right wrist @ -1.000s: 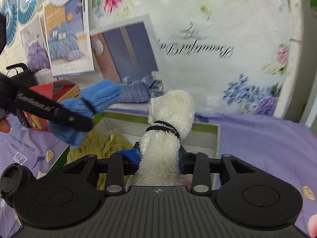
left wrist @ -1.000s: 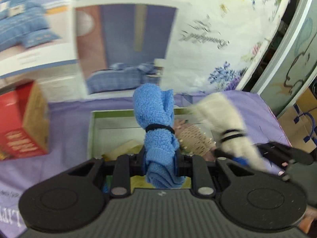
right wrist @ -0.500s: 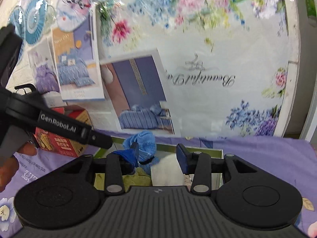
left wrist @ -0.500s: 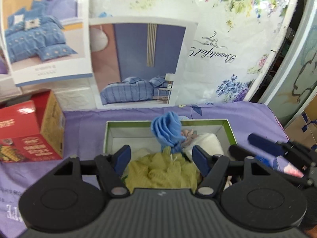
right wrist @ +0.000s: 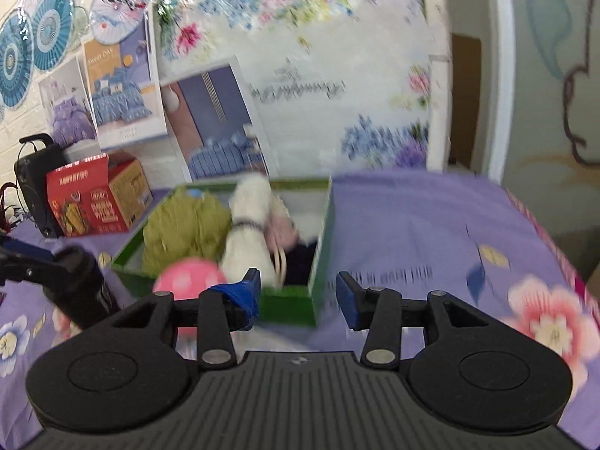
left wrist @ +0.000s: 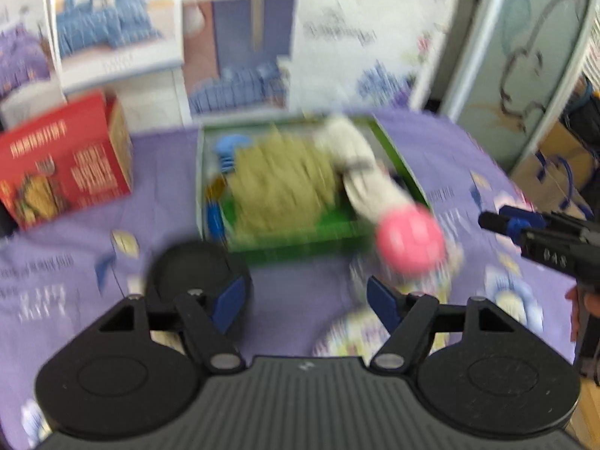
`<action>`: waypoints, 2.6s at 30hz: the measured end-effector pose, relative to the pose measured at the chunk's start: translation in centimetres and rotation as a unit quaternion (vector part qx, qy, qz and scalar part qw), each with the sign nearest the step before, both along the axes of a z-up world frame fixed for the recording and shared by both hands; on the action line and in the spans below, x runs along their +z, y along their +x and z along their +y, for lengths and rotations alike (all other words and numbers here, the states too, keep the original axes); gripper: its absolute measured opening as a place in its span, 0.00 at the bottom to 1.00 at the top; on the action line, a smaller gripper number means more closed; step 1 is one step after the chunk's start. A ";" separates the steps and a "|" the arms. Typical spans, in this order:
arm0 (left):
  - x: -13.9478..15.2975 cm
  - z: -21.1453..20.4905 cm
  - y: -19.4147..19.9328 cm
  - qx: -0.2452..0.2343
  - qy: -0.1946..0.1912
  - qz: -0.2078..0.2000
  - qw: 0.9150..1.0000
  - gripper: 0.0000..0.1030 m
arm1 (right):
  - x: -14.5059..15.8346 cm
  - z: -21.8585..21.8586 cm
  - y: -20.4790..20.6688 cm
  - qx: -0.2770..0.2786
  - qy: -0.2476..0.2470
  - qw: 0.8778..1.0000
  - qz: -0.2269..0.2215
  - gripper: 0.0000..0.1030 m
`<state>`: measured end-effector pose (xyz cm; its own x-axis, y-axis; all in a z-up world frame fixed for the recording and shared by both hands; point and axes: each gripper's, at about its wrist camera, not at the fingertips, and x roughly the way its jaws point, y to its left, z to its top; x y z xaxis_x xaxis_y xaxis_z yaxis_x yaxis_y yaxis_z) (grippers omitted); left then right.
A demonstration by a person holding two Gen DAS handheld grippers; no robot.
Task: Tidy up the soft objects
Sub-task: 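Grasp the floral oven mitt with the right gripper while the left grips it too, then carry the floral mitt into the green box and open both grippers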
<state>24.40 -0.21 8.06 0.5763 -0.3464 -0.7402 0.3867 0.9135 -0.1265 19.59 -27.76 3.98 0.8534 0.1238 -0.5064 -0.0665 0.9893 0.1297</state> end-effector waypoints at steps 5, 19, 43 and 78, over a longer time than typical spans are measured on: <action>-4.9 -1.6 -2.4 -0.019 0.027 0.046 0.998 0.72 | -4.0 0.1 -3.8 -0.017 0.032 0.998 0.044 0.28; -8.9 -3.5 -2.6 -0.020 0.057 0.078 0.995 0.72 | -9.2 5.8 -5.8 0.011 0.087 0.993 0.082 0.30; -9.3 -6.4 -5.6 -0.100 0.034 0.082 0.991 0.76 | -6.7 0.4 -8.9 -0.017 0.009 0.999 0.050 0.35; -11.2 -13.7 -2.8 -0.193 0.030 0.069 0.978 0.36 | -10.5 0.4 -2.7 0.076 -0.061 0.993 0.072 0.14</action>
